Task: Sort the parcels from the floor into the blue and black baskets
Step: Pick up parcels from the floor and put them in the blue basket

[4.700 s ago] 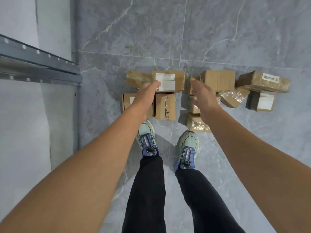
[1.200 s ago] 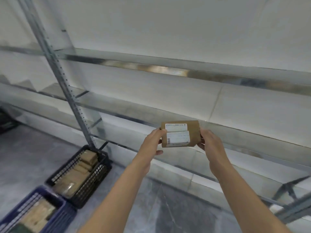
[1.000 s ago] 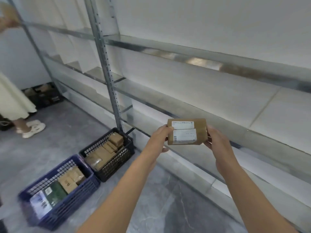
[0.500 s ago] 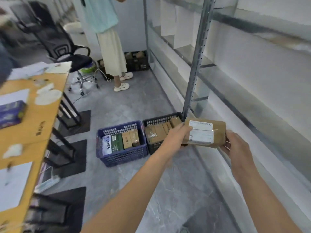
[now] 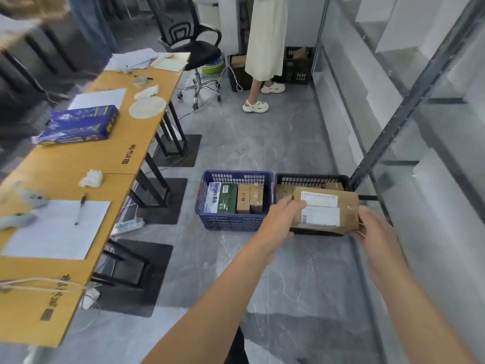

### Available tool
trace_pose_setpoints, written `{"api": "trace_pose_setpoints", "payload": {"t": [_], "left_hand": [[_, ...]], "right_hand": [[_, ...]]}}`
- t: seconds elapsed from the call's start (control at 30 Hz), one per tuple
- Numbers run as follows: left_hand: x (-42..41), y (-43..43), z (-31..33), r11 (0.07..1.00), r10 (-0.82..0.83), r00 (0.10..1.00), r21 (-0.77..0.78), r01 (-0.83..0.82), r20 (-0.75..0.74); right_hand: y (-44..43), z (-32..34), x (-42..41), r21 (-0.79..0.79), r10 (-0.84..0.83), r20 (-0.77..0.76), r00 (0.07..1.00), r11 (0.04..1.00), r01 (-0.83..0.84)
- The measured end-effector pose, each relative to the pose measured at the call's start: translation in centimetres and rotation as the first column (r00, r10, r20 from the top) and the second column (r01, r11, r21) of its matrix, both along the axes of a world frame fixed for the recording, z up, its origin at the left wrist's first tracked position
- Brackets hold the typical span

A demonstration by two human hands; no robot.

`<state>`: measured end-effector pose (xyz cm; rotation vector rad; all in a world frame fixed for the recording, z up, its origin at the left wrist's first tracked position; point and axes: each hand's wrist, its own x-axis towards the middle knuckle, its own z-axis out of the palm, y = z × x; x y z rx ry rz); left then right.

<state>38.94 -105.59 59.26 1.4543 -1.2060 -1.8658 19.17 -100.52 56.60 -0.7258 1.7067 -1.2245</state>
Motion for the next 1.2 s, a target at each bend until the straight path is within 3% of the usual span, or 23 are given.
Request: {"api": "trace_pose_setpoints", "payload": {"t": [0.6, 0.9, 1.2], "left_hand": [[13.7, -20.2, -12.1, 0.974, -0.01, 0.999, 0.227, 0.0, 0.042], [13.2, -28.3, -19.1, 0.935, -0.014, 0.991, 0.352, -0.035, 0.135], [10.3, -36.9, -31.3, 0.9, -0.069, 0.967, 0.434, -0.045, 0.245]], "right_hand": [[-20.1, -10.5, 14.1, 0.274, -0.043, -0.005, 0.999, 0.961, 0.043], [-28.9, -18.5, 13.3, 0.417, 0.057, 0.019, 0.998, 0.907, -0.06], [-37.7, -30.5, 10.3, 0.569, 0.219, 0.083, 0.972, 0.791, -0.227]]}}
